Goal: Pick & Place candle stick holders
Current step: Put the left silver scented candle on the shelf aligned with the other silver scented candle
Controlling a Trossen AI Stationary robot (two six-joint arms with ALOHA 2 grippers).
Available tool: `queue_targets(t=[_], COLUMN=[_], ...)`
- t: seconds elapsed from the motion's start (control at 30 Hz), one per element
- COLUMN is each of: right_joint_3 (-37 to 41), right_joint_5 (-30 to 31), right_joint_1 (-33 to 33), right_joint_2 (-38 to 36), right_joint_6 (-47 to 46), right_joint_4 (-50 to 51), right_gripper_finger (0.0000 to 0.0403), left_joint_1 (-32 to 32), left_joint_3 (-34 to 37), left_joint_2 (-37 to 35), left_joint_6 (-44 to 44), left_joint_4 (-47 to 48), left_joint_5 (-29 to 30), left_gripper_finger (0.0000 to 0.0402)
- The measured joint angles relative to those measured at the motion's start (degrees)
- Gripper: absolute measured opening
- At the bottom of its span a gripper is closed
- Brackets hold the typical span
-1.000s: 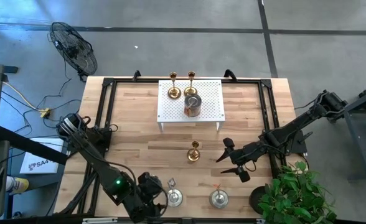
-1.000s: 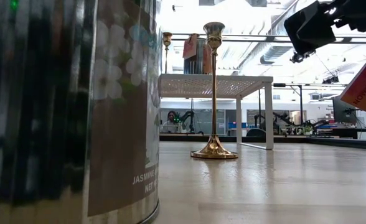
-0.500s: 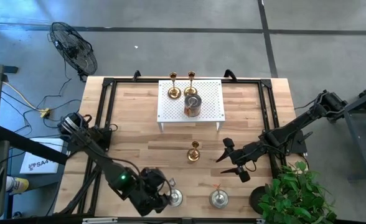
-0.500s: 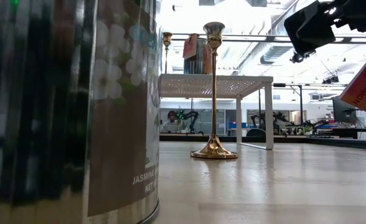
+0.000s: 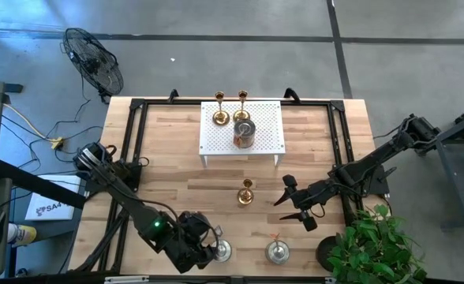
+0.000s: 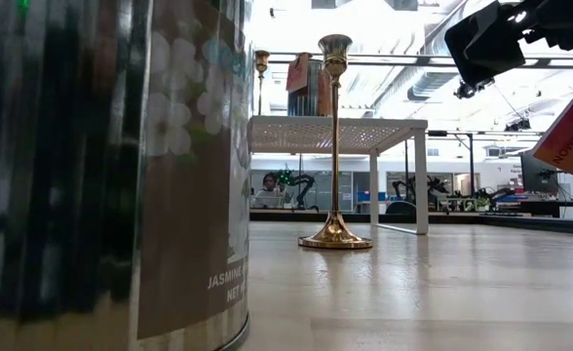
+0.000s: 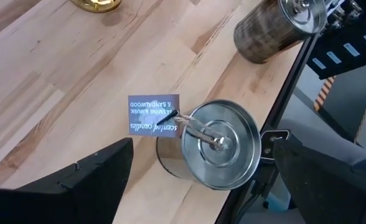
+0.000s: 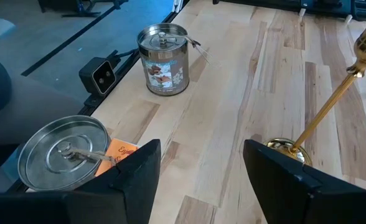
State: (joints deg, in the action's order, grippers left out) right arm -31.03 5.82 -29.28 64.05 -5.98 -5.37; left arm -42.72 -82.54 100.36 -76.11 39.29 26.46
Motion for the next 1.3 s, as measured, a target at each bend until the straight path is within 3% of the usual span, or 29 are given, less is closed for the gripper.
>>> queue_targets(t=[0.43,0.73,1.0,1.3], right_joint_3=[0.0,0.0,0.0,0.0], right_joint_5=[0.0,0.0,0.0,0.0], right_joint_1=[0.0,0.0,0.0,0.0], right_joint_2=[0.0,0.0,0.0,0.0], right_joint_6=[0.0,0.0,0.0,0.0], right_joint_4=[0.0,0.0,0.0,0.0], right_gripper_finger=[0.0224,0.0224,0.0224,0.0224], left_joint_1=[0.0,0.5,4.6,6.9], left_joint_3=[1.5,1.7,-0.4,-7.7], left_joint_2=[0.1,0.1,0.1,0.1], left_joint_6=[3.9,1.8,-5.9,-6.7], left_joint_4=[-1.5,-5.6,-7.9,7.8], left_joint_5=[-0.3,0.2,-15.9,-20.4], left_gripper_finger=[0.0399,0.0397,0.0396,0.0396])
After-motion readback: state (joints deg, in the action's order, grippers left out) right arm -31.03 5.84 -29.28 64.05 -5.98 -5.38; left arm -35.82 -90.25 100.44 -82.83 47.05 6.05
